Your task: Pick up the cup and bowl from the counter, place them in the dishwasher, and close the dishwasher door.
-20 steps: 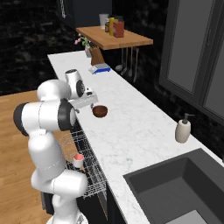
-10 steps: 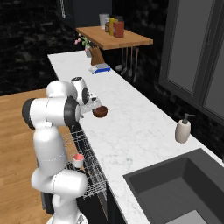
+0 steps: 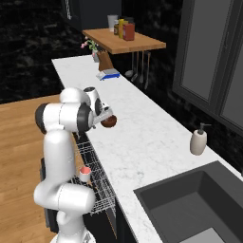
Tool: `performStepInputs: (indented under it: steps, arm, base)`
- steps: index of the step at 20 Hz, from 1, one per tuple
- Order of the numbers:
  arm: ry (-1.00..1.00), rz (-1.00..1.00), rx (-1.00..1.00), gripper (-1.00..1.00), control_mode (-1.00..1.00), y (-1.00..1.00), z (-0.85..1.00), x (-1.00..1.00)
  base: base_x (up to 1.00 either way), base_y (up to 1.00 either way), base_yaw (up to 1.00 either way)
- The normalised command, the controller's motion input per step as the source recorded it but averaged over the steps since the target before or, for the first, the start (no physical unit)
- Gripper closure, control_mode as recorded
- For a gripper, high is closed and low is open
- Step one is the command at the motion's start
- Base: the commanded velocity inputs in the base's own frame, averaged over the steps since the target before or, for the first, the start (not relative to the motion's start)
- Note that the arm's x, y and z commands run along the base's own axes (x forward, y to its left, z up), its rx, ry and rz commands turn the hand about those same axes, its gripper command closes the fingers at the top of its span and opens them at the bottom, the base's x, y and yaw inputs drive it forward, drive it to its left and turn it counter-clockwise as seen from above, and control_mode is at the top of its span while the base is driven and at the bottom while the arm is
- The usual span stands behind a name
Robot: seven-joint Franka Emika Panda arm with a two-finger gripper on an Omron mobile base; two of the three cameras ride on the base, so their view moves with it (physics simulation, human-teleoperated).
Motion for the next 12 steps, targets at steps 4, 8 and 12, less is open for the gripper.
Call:
performStepInputs:
  steps: [4, 8, 12]
  arm:
    - [0.00, 0.10, 0.00, -1.00, -1.00, 0.00, -0.05, 0.48]
    - [0.00, 0.10, 0.00, -1.00, -1.00, 0.00, -0.15, 0.42]
    - [0.00, 0.10, 0.00, -1.00, -1.00, 0.00, -0.29, 0.31]
  base:
    - [0.00, 0.00, 0.00]
    - [0.00, 0.00, 0.00]
    - [0.00, 0.00, 0.00]
